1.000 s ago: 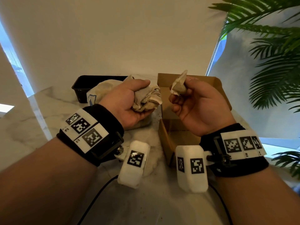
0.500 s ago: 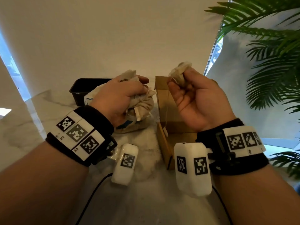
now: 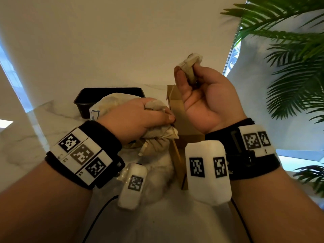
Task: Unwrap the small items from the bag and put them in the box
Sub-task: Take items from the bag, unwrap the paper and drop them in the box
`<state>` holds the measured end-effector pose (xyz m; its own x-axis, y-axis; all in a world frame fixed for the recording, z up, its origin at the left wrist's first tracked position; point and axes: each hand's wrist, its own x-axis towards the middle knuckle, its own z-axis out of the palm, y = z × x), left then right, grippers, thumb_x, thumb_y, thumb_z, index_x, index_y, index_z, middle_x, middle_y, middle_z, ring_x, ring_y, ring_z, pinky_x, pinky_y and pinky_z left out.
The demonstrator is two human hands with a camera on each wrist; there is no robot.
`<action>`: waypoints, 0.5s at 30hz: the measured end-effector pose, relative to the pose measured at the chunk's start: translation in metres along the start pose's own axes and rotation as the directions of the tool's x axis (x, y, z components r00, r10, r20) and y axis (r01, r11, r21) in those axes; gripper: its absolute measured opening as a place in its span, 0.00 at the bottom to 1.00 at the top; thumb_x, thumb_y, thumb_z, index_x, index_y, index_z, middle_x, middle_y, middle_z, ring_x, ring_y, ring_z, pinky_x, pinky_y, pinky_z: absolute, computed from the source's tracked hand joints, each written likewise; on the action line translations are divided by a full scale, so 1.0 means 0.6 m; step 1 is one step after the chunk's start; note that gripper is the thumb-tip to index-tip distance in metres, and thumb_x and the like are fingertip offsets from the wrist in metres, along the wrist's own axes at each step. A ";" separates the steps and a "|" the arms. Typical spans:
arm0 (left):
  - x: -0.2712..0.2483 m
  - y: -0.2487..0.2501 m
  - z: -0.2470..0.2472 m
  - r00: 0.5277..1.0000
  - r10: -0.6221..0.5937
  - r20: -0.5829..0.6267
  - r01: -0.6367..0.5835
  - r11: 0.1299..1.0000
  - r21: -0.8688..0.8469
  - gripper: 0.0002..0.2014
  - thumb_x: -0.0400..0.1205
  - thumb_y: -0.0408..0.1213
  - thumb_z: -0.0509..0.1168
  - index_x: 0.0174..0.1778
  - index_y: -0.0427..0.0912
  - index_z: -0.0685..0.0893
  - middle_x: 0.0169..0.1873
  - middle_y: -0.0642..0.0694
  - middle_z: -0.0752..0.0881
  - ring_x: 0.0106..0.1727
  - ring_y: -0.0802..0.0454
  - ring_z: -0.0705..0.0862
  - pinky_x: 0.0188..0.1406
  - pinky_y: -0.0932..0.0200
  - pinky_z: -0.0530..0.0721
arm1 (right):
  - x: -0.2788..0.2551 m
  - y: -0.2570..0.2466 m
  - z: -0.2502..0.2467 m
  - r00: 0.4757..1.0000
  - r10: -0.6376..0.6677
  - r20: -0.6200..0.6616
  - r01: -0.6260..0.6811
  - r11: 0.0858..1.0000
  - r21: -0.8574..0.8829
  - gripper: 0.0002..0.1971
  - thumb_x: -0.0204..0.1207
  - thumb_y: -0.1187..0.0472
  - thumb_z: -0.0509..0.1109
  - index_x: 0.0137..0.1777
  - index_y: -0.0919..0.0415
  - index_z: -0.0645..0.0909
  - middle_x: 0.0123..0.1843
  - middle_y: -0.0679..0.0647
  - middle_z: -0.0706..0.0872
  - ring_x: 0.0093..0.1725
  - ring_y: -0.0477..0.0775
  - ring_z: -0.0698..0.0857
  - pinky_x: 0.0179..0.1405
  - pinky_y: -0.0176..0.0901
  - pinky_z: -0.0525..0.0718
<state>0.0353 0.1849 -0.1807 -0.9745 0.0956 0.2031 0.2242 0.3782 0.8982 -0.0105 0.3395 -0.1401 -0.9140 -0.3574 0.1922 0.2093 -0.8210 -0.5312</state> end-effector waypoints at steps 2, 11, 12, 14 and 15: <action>0.004 -0.003 0.003 0.995 0.002 -0.098 -0.011 0.996 -0.093 0.04 0.83 0.34 0.70 0.45 0.39 0.90 0.37 0.47 0.92 0.40 0.53 0.91 0.41 0.63 0.88 | 0.001 -0.002 -0.016 0.999 0.012 -0.034 -0.012 1.000 -0.010 0.09 0.86 0.69 0.62 0.53 0.72 0.83 0.42 0.65 0.88 0.43 0.61 0.90 0.34 0.44 0.92; 0.014 -0.001 -0.049 0.698 0.023 -0.715 -0.239 0.950 -0.203 0.04 0.77 0.47 0.73 0.42 0.52 0.89 0.40 0.47 0.90 0.47 0.43 0.92 0.54 0.36 0.91 | -0.004 -0.001 -0.055 0.979 0.174 -0.104 -0.203 0.861 -0.466 0.10 0.85 0.60 0.61 0.50 0.61 0.83 0.39 0.56 0.89 0.36 0.53 0.89 0.30 0.39 0.83; 0.013 0.001 -0.052 0.674 0.021 -0.739 -0.250 0.947 -0.201 0.03 0.77 0.46 0.73 0.40 0.53 0.89 0.39 0.49 0.90 0.46 0.45 0.91 0.55 0.36 0.91 | -0.006 0.002 -0.056 0.970 0.225 -0.087 -0.238 0.835 -0.495 0.10 0.85 0.61 0.60 0.50 0.61 0.83 0.38 0.56 0.89 0.35 0.53 0.89 0.30 0.39 0.82; 0.012 0.001 -0.056 0.638 0.015 -0.770 -0.259 0.946 -0.197 0.03 0.77 0.46 0.73 0.38 0.54 0.88 0.38 0.51 0.89 0.45 0.45 0.91 0.55 0.37 0.91 | -0.011 0.005 -0.058 0.941 0.336 -0.040 -0.298 0.768 -0.566 0.10 0.85 0.64 0.58 0.52 0.62 0.82 0.37 0.56 0.89 0.34 0.52 0.88 0.28 0.37 0.81; 0.012 0.000 -0.057 0.628 0.008 -0.779 -0.258 0.946 -0.198 0.04 0.76 0.46 0.73 0.37 0.54 0.88 0.37 0.50 0.88 0.45 0.43 0.90 0.54 0.37 0.91 | -0.014 0.007 -0.060 0.921 0.389 -0.011 -0.318 0.735 -0.599 0.11 0.84 0.65 0.57 0.55 0.62 0.82 0.38 0.56 0.89 0.34 0.52 0.87 0.27 0.37 0.81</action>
<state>0.0278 0.1542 -0.1658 -0.6168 -0.6540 0.4380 0.4613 0.1506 0.8744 -0.0143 0.3551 -0.1735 -0.7644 -0.6436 -0.0386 0.2358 -0.2234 -0.9458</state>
